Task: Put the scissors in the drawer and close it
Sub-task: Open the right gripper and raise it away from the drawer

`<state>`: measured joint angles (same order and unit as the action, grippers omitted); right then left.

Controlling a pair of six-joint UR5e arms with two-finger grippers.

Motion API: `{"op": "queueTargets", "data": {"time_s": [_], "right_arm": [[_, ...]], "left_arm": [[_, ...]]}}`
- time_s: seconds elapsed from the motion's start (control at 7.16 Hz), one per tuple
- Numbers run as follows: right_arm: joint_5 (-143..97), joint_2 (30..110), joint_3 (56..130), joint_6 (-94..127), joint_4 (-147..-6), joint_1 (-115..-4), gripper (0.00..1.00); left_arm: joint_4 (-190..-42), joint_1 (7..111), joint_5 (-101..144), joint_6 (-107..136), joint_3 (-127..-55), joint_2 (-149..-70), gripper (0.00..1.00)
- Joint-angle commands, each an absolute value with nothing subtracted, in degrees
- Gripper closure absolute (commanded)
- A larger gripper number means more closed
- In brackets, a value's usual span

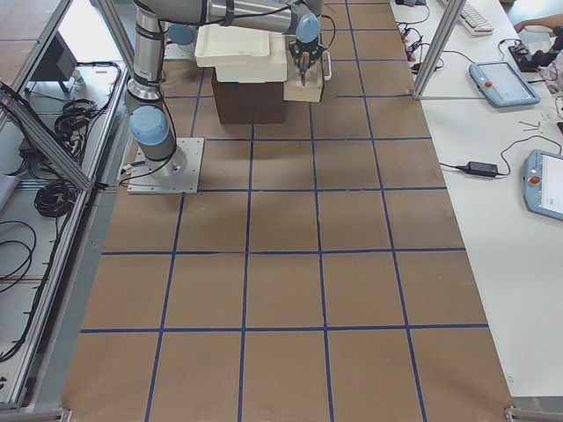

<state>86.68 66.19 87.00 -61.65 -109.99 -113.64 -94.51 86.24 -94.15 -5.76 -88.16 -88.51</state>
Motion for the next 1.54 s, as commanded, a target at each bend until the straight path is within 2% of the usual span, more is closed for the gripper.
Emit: {"op": "queueTargets", "data": {"time_s": [0.0, 0.42, 0.84, 1.26, 1.4], "right_arm": [[86.13, 66.53, 86.66, -61.61, -109.95, -113.56, 0.14], [86.05, 73.80, 82.02, -61.26, -105.06, -113.29, 0.11], [88.40, 81.55, 81.91, -51.79, -96.18, -104.27, 0.02], [89.82, 86.48, 82.00, -33.02, -94.92, -94.78, 0.00], [89.48, 87.88, 82.09, -17.38, -94.75, -92.14, 0.00]], "left_arm": [[-93.43, 86.22, -88.81, -5.28, -88.50, -88.59, 0.00], [-93.69, 86.31, -88.33, -5.18, -88.51, -88.59, 0.00], [-93.43, 85.87, -88.50, -5.19, -88.51, -88.59, 0.00], [-93.52, 85.87, -88.86, -2.47, -88.51, -88.59, 0.00], [-93.52, 85.87, -88.86, -2.46, -88.51, -88.59, 0.00]]}}
